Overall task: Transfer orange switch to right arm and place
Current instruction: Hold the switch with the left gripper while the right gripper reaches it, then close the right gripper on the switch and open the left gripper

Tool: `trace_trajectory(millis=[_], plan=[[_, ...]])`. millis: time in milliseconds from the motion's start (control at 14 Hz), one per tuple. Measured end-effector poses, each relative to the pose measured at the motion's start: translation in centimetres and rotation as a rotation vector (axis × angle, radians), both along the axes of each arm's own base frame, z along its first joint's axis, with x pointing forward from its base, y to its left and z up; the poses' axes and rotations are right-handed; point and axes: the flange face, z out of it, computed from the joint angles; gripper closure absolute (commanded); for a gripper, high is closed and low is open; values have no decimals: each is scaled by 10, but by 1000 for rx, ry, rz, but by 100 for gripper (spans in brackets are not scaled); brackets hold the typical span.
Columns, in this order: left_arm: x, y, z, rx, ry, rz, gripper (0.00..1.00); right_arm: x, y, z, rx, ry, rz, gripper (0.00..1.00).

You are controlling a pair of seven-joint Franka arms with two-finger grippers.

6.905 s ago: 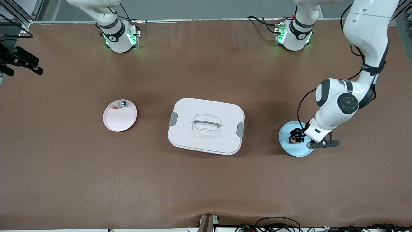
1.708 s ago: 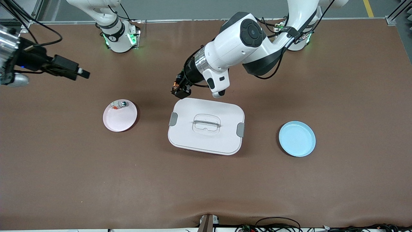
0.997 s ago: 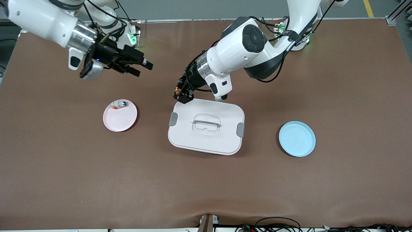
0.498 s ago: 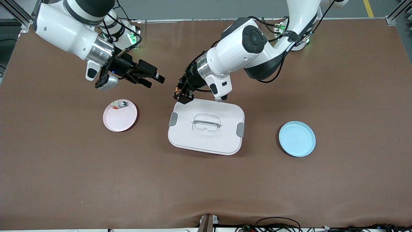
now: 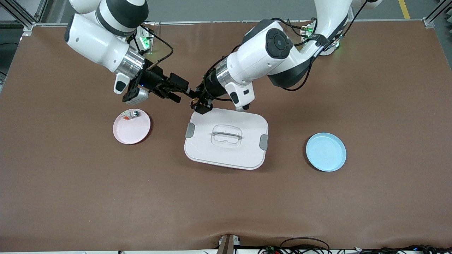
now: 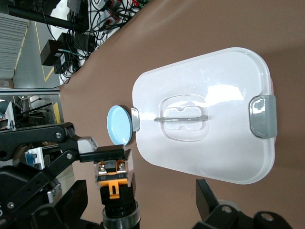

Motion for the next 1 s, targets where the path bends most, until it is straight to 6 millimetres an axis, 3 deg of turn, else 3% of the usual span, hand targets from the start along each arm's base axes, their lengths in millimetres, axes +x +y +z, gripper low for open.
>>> trace_trajectory(millis=[641, 712, 997], plan=[[0, 0, -1, 0, 1, 0, 100, 2, 21, -1, 24, -34, 21, 1], [0, 0, -1, 0, 1, 0, 100, 3, 22, -3, 21, -38, 28, 12], [0, 0, -1, 0, 1, 0, 100, 4, 23, -7, 13, -47, 41, 74]])
